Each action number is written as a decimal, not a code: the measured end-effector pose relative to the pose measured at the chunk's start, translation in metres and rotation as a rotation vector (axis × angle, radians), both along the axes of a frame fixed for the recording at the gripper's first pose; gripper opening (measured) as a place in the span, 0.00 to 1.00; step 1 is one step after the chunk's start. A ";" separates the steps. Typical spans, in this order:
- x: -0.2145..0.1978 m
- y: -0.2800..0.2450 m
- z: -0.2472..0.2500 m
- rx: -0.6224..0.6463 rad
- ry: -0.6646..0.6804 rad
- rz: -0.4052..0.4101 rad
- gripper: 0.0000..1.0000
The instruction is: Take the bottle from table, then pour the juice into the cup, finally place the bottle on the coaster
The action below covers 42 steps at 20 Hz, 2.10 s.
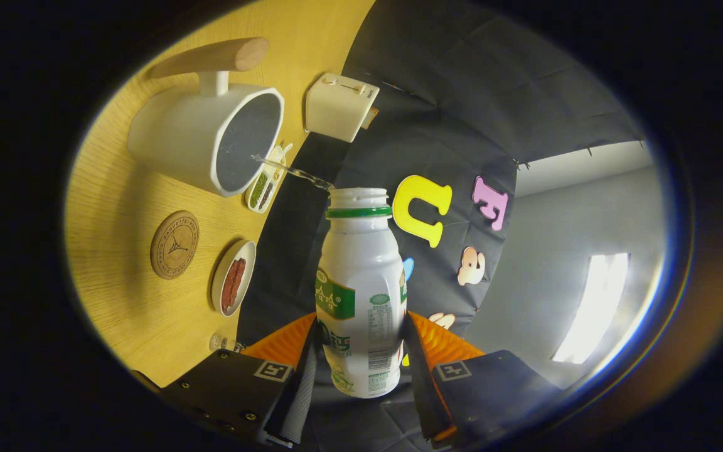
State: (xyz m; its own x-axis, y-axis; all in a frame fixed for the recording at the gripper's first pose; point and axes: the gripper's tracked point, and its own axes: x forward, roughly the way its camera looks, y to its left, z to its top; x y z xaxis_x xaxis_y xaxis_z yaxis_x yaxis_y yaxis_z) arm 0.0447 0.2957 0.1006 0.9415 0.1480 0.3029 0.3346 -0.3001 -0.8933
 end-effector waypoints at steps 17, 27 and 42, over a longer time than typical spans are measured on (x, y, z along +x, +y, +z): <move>-0.004 0.012 0.005 -0.127 -0.018 0.015 0.68; -0.005 0.017 0.006 -0.192 -0.027 0.027 0.68; -0.007 0.026 0.008 -0.303 -0.050 0.040 0.68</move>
